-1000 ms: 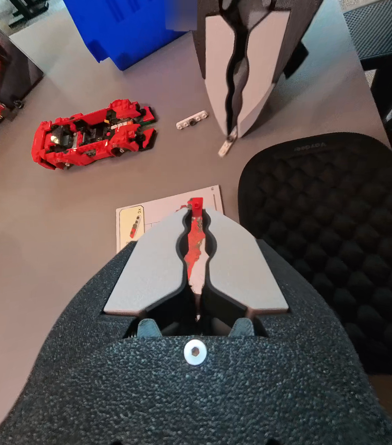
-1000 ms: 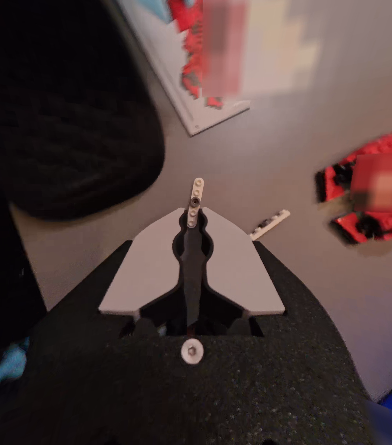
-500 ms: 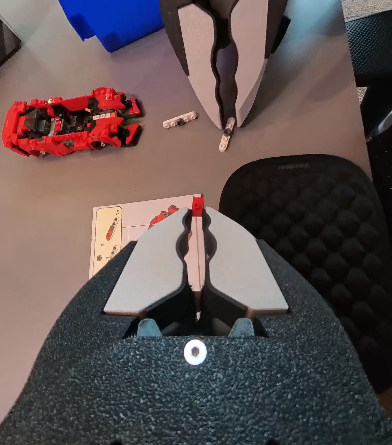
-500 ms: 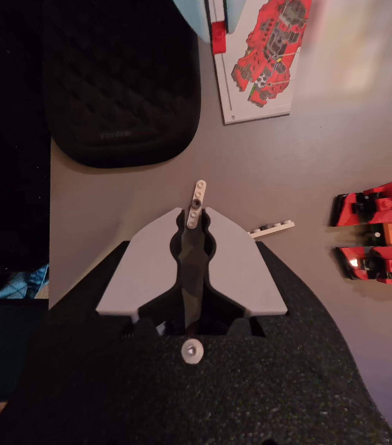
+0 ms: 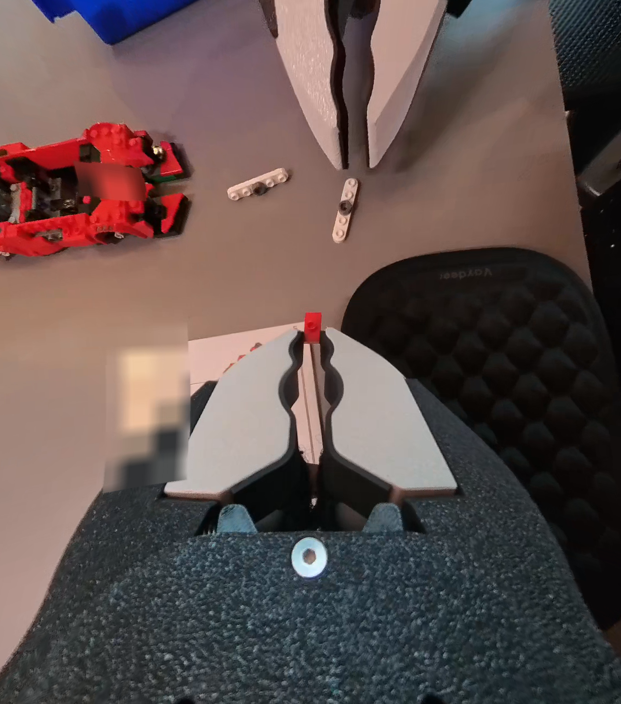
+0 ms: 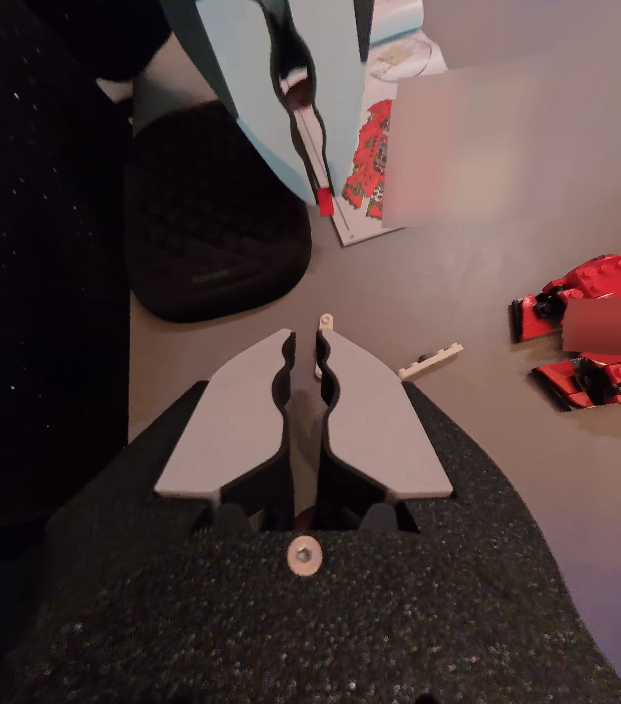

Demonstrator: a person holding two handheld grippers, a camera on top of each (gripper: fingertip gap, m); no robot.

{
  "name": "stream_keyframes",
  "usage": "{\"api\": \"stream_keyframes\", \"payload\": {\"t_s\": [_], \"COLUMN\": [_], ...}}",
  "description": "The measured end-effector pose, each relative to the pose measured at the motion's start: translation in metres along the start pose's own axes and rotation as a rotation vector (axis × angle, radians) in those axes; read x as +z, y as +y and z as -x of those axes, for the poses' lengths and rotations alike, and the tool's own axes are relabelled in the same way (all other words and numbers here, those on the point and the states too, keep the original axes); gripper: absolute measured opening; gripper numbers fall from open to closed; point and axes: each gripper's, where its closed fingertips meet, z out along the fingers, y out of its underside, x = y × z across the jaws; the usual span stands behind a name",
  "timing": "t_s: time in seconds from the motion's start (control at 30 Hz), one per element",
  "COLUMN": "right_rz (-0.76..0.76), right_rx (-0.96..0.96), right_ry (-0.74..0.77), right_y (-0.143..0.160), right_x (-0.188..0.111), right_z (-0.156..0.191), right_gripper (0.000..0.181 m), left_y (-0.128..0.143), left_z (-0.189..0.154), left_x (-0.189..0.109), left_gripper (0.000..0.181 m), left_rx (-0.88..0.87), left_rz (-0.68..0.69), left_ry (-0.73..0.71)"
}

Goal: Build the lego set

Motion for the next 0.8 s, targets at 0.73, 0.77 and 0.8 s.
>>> {"api": "stream_keyframes", "payload": {"t_s": [0.73,0.77,0.8], "right_rz": [-0.097,-0.095,-0.093], "right_rx": [-0.072,-0.077,-0.080], "right_ry": [0.024,0.023,0.021], "right_y": [-0.035,-0.035,-0.035], "right_x": [0.036,0.036,0.035], "right_z": [0.001,0.002,0.002], "right_gripper": [0.008,0.008,0.008], "left_y": [-0.025,-0.026,-0.026], "left_z": [-0.015,-0.015,-0.016], "left_x": [0.010,0.010,0.011], "left_gripper": [0.008,0.008,0.008], "left_rx": [0.018,0.017,0.017], "left_rz": [-0.117,-0.121,-0.126], "left_ry": [0.060,0.060,0.062]}}
